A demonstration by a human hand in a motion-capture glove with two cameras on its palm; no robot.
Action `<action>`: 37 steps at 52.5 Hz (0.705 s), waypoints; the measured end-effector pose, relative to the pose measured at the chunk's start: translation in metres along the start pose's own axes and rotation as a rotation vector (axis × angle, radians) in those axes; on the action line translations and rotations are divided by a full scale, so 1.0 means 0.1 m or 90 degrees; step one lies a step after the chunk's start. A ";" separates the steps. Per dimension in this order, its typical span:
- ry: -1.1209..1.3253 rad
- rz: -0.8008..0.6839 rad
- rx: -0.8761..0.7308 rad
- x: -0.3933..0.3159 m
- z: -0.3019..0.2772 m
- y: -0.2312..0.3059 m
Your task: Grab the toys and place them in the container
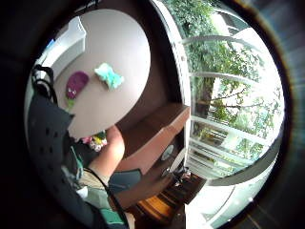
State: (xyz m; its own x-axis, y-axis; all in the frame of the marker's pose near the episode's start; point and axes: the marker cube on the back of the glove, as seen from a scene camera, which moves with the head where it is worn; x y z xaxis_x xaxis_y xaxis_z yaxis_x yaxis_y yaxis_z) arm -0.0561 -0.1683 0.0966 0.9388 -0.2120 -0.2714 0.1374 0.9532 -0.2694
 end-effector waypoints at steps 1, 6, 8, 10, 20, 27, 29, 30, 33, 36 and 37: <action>0.000 -0.003 0.009 -0.06 -0.07 -0.03; 0.005 -0.031 0.041 -0.44 -0.41 -0.24; 0.004 -0.039 0.054 -0.58 -0.50 -0.33; 0.000 -0.041 0.065 -0.72 -0.56 -0.42; -0.033 -0.039 0.121 -1.51 -0.68 -0.98; 0.003 -0.049 0.198 -2.01 -0.45 -1.39; 0.025 -0.031 0.193 -2.11 -0.33 -1.45; 0.034 -0.022 0.185 -2.15 -0.27 -1.47; 0.049 -0.014 0.168 -2.21 -0.10 -1.55; 0.048 -0.027 0.111 -2.24 0.06 -1.59; 0.045 -0.034 0.081 -2.24 0.13 -1.60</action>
State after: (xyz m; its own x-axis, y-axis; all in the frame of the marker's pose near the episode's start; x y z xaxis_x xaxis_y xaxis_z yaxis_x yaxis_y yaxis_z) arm -0.2847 -0.2709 0.2124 0.9055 -0.2729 -0.3249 0.2290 0.9590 -0.1671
